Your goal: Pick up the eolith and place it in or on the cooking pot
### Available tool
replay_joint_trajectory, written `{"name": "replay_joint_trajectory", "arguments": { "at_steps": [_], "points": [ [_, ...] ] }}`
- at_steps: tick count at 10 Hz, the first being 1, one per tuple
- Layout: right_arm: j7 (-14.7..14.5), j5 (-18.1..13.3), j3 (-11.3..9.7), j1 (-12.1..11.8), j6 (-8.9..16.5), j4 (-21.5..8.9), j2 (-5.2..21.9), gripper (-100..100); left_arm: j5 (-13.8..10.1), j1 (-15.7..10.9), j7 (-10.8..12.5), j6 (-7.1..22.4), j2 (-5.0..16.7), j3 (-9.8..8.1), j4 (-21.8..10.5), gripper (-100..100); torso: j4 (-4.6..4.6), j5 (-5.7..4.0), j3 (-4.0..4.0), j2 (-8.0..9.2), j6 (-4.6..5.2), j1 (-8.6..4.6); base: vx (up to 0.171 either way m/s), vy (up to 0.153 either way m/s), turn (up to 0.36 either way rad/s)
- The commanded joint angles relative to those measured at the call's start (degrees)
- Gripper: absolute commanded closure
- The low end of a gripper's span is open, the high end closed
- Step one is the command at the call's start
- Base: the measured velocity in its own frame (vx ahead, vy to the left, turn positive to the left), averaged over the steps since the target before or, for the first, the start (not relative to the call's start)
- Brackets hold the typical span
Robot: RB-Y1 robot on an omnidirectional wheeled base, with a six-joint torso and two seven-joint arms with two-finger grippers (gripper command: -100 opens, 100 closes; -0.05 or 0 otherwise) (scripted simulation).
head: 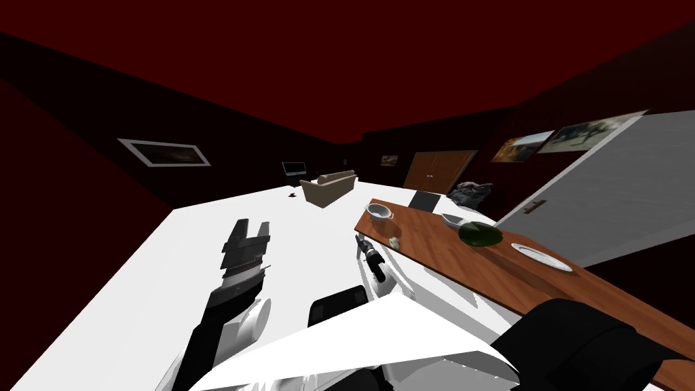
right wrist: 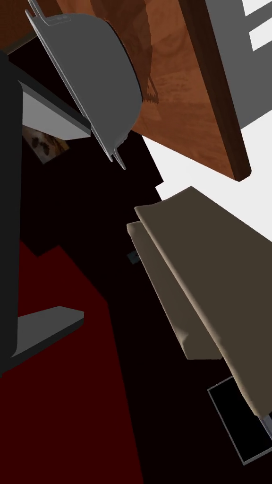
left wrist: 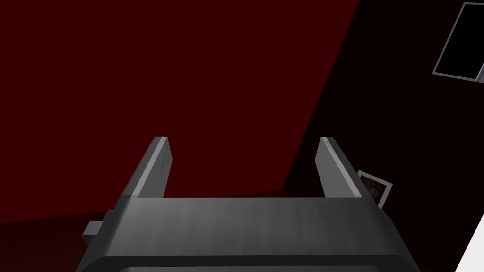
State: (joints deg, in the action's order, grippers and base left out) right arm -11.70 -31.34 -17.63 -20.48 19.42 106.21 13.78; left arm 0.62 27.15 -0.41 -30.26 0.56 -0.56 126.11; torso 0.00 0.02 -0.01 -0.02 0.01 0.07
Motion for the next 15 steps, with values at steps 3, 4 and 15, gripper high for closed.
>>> {"name": "replay_joint_trajectory", "arguments": {
  "at_steps": [3,4,15],
  "points": [
    [-1.19,-3.09,-2.06,0.62,5.91,-4.12,0.10,-100,0.00,0.00,0.00,0.00,0.00,0.00,0.00,0,-0.01,0.01,-0.01,-0.03,0.01,0.05,0.018,0.031,0.063],
    [-1.19,-3.09,-2.06,0.62,6.36,-4.12,0.10,-100,0.00,0.00,0.00,0.00,0.00,0.00,0.00,0,0.00,0.01,-0.01,-0.01,0.02,0.02,0.008,0.009,0.000],
    [-4.15,-11.70,-8.67,2.43,23.06,-17.65,0.93,-100,0.00,0.01,0.00,0.00,0.00,-0.01,0.00,0,-0.01,-0.01,-0.03,-0.05,0.03,-0.09,0.023,0.008,0.062]
  ]
}}
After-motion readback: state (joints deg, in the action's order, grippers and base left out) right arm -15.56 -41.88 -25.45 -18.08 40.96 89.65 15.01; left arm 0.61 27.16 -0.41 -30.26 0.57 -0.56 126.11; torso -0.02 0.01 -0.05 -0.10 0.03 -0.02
